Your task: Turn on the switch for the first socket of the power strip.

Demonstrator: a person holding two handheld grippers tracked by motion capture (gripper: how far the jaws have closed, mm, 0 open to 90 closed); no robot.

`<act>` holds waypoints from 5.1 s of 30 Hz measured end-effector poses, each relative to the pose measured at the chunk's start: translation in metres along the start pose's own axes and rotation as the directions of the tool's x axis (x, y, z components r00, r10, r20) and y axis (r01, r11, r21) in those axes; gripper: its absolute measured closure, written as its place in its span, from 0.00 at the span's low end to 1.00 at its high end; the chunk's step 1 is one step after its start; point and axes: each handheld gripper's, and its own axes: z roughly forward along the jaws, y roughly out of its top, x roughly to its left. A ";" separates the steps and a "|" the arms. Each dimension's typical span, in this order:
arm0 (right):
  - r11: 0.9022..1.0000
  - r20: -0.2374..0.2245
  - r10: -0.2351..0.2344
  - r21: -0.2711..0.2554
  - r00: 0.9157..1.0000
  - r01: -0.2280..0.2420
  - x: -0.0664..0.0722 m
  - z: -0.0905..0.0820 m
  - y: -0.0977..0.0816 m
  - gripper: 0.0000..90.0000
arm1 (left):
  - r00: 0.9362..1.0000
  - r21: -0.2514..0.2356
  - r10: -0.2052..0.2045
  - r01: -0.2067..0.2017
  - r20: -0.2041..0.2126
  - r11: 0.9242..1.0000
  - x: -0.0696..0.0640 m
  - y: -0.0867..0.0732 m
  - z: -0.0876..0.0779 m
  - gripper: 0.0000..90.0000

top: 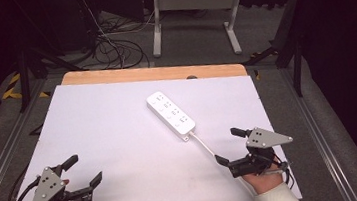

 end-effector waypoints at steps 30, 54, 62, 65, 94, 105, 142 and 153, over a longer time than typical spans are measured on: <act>0.998 0.031 0.012 0.066 0.999 -0.014 0.001 0.039 0.034 0.02 | 1.000 0.019 0.008 -0.008 0.002 1.000 -0.001 -0.001 0.002 0.17; 0.995 0.033 0.026 0.092 0.999 -0.029 -0.009 0.061 0.067 0.42 | 1.000 0.012 0.015 -0.015 0.003 1.000 -0.001 -0.001 0.002 0.18; 0.992 0.047 -0.006 0.125 0.999 0.000 -0.011 0.073 0.073 0.65 | 1.000 0.018 0.022 -0.022 0.007 1.000 -0.001 -0.001 0.002 0.19; 0.993 0.008 0.011 0.117 1.000 -0.012 -0.012 0.080 0.074 0.82 | 1.000 0.018 0.025 -0.025 0.005 1.000 -0.001 -0.001 0.002 0.19; 0.956 -0.014 0.101 0.280 0.995 -0.093 -0.034 0.139 0.067 1.00 | 1.000 0.020 0.021 -0.021 0.002 1.000 -0.001 -0.002 0.003 0.19; 0.941 -0.029 0.150 0.312 0.988 -0.134 -0.041 0.166 0.055 1.00 | 1.000 0.021 0.021 -0.022 0.007 1.000 -0.001 -0.002 0.004 0.19; 0.926 -0.001 0.062 0.374 0.998 -0.057 -0.036 0.194 0.039 1.00 | 1.000 0.022 0.022 -0.022 0.007 1.000 0.000 -0.002 0.003 0.19; 0.924 0.015 0.056 0.379 0.998 -0.057 -0.034 0.195 0.039 1.00 | 1.000 0.023 0.019 -0.019 0.007 1.000 -0.001 -0.002 0.003 0.19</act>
